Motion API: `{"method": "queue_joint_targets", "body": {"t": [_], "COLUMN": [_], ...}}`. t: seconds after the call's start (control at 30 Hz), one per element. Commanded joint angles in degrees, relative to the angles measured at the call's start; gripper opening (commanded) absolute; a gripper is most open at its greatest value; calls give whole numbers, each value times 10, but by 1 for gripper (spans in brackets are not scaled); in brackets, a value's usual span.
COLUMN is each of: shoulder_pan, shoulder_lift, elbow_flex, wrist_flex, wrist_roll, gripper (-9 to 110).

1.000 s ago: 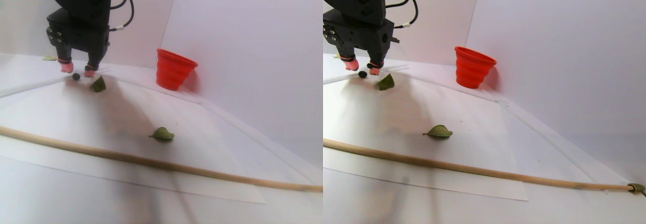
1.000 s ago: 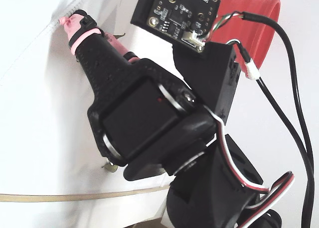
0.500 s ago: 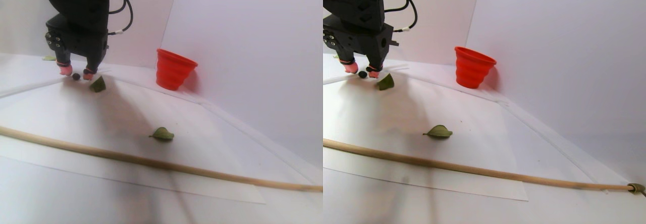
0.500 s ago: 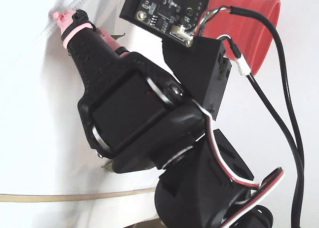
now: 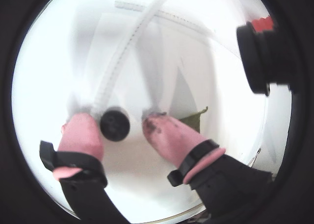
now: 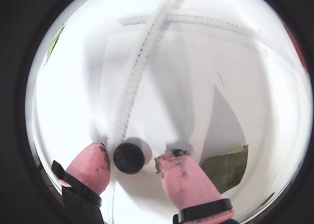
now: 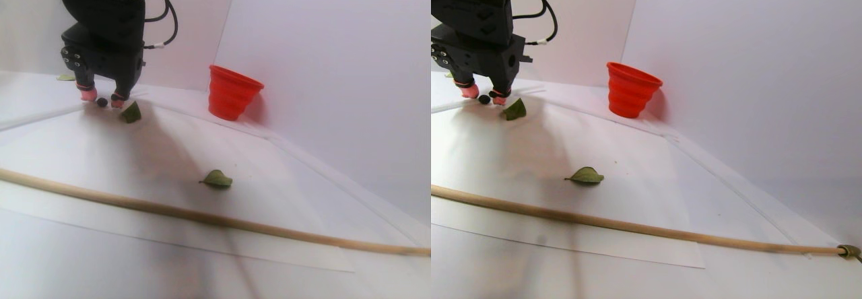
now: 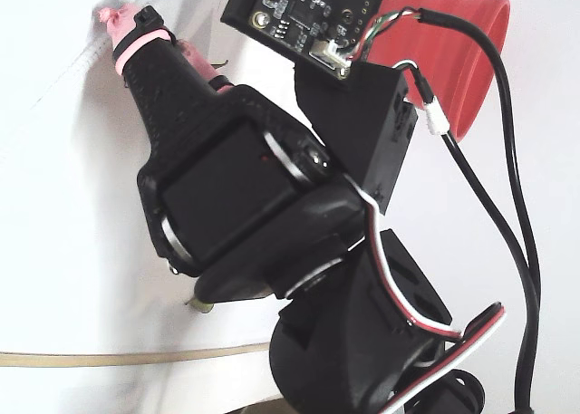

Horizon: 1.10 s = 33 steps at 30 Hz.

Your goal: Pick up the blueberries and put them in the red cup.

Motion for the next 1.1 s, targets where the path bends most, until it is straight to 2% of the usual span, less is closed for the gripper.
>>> {"method": "queue_joint_targets", "body": {"t": [0.0,0.57,1.07], "shoulder_pan": [-1,6,5], "shoulder_lift": [11,-9,49], "elbow_flex": [-29,-25,-3], "wrist_flex": [-12,-22,0], "wrist_roll": [1,-10,-10], "gripper": [17,12,11]}}
